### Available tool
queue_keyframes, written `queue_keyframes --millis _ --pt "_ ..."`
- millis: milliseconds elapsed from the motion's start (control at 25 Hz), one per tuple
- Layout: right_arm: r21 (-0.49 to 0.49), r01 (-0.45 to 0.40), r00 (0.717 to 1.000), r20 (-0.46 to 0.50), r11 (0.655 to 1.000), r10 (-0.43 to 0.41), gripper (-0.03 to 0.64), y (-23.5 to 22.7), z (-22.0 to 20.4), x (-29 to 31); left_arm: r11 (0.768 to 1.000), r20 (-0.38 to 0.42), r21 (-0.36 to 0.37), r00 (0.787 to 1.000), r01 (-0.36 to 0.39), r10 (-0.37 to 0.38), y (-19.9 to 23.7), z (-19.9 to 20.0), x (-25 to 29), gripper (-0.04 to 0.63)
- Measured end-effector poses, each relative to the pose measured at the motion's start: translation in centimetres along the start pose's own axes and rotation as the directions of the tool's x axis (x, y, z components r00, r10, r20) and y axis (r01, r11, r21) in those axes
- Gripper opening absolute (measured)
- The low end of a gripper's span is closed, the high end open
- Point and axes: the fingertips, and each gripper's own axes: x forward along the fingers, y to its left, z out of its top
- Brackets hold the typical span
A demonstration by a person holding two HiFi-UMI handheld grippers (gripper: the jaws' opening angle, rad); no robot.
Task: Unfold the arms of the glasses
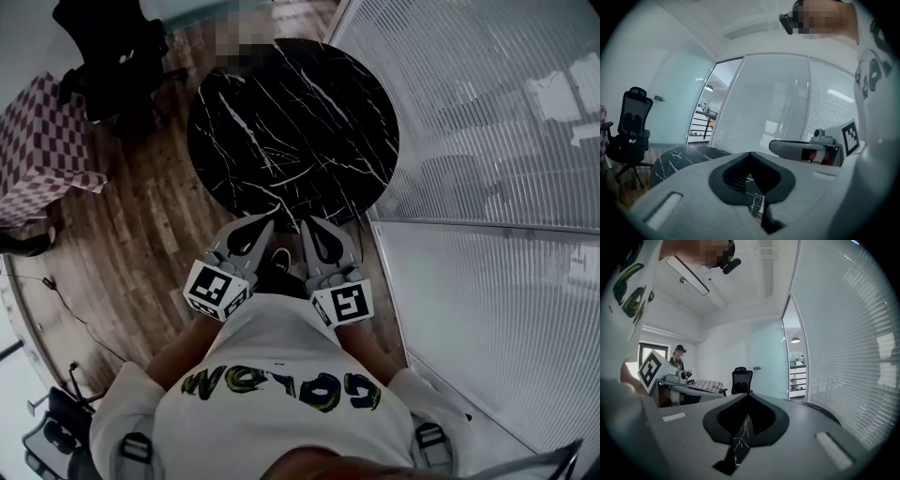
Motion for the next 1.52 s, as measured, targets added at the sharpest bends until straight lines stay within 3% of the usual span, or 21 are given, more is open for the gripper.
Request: queue_keyframes --millis 320,800,1280,1520 --pt "-0.089 -0.076 0.995 -0.068 0.993 0.070 0.002 -1.9 -2.1 3.5 0.999 -0.073 0.008 0.997 0.031 -0.030 1.9 -2.8 3.3 0.005" --pt "-0.168 -0.119 0.977 -0.196 0.979 0.085 0.003 -6.0 -8.0 8.1 1.000 -0.152 -0.016 0.988 0.028 -0.030 4.8 -6.8 7.2 0.011" --pt "-0.177 -0.170 0.944 -0.313 0.970 0.108 0.003 -7.1 -13.4 10.4 0.995 -0.246 -0.095 0.969 -0.032 0.008 8.5 -13.1 8.8 0.017" --pt "-0.175 -0.191 0.927 -0.357 0.966 0.118 0.006 -7.8 -15.9 12.0 0.996 -0.291 -0.079 0.956 -0.047 0.022 10.3 -16.1 9.5 0.031"
